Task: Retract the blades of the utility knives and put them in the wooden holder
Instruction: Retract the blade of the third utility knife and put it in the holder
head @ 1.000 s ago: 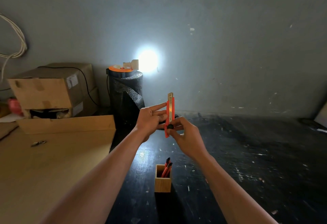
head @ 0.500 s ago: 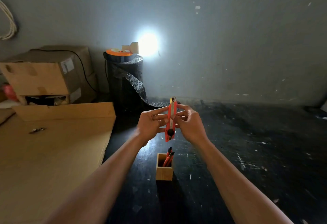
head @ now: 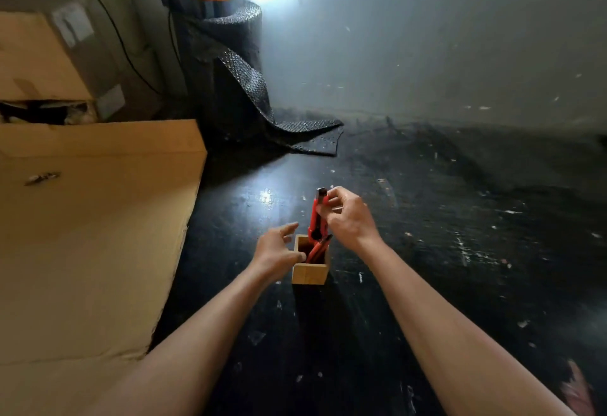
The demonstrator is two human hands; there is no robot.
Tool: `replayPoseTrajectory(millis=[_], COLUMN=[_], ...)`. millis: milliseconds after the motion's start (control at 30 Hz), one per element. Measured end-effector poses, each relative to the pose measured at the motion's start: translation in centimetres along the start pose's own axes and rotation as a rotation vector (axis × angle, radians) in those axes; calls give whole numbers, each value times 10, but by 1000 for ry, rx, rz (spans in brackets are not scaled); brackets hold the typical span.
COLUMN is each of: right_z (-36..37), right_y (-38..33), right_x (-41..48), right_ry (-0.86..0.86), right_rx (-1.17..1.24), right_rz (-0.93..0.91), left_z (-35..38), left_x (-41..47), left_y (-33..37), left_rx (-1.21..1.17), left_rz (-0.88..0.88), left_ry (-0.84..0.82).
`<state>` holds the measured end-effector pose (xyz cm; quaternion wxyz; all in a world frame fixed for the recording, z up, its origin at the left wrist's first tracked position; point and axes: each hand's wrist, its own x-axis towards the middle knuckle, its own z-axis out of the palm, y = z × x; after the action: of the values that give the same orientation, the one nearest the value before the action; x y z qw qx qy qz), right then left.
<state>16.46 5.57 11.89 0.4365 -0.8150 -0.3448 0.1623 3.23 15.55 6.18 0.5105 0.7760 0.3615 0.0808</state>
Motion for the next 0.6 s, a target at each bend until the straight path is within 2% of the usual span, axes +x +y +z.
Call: replayPoseTrajectory(millis=[200, 467, 600], right_z=[27, 43, 38], right_y=[21, 33, 30], right_x=[16, 28, 30], right_ry=[-72, -100, -99], right_rx=[-113, -221, -229], right_rz=[48, 95, 62], left_z=[16, 29, 30], left_x=[10, 18, 19], left_y=[-30, -44, -46], left_rx=[59, -27, -53], left_rz=[-64, -76, -76], left_ry=[-27, 1, 3])
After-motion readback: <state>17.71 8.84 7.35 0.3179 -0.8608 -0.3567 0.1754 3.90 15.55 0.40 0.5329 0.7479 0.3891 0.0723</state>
